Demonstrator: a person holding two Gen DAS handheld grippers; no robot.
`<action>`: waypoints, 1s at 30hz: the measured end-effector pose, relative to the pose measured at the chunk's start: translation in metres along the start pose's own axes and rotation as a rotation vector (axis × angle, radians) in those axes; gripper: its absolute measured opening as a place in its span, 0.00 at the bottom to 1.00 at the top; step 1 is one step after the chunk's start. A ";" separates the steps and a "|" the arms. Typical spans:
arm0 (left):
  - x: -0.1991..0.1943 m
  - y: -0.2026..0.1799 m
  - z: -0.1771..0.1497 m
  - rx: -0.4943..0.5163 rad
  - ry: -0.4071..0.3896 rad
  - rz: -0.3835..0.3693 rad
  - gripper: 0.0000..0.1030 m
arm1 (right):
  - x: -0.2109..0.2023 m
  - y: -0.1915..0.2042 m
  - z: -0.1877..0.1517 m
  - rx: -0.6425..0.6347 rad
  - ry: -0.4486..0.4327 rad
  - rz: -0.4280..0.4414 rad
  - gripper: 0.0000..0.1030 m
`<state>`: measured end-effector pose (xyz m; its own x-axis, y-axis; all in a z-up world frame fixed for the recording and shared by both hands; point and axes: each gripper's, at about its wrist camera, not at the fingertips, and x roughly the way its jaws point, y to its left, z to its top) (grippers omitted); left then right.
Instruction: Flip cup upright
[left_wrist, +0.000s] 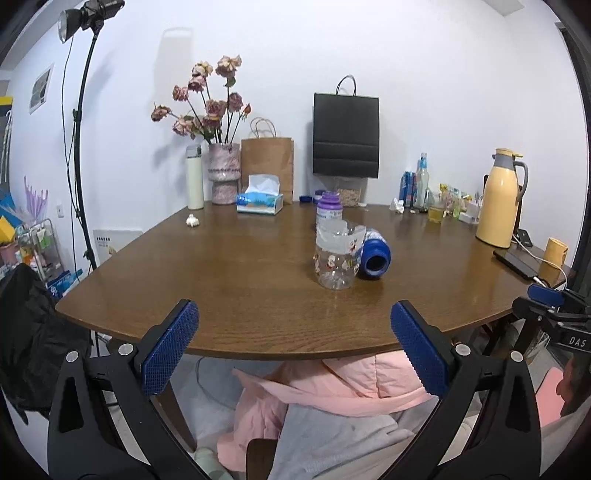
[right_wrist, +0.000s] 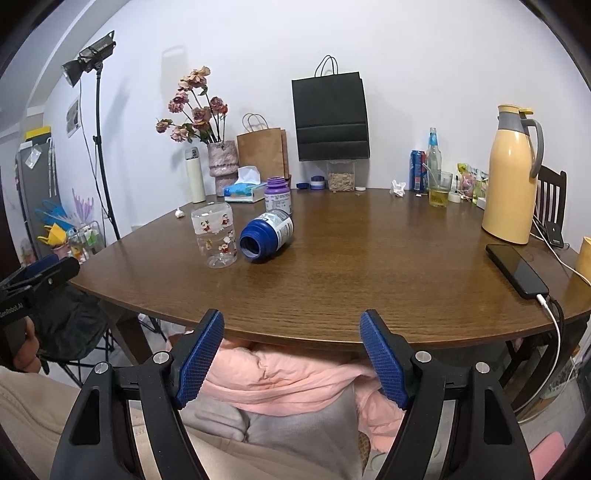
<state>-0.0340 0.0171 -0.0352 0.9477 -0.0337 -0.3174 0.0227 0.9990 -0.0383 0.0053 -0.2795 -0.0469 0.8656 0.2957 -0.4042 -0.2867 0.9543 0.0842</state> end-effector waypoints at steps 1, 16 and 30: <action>-0.001 0.000 0.000 0.002 -0.005 -0.002 1.00 | 0.000 0.000 0.000 -0.003 -0.002 0.000 0.78; -0.003 0.001 0.002 0.019 -0.029 -0.013 1.00 | -0.001 0.003 0.001 -0.016 -0.011 0.003 0.78; -0.003 0.000 0.003 0.021 -0.028 -0.015 1.00 | -0.001 0.003 0.002 -0.014 -0.009 0.002 0.78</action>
<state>-0.0363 0.0170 -0.0317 0.9557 -0.0483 -0.2902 0.0436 0.9988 -0.0227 0.0043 -0.2769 -0.0442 0.8684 0.2985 -0.3959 -0.2945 0.9529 0.0724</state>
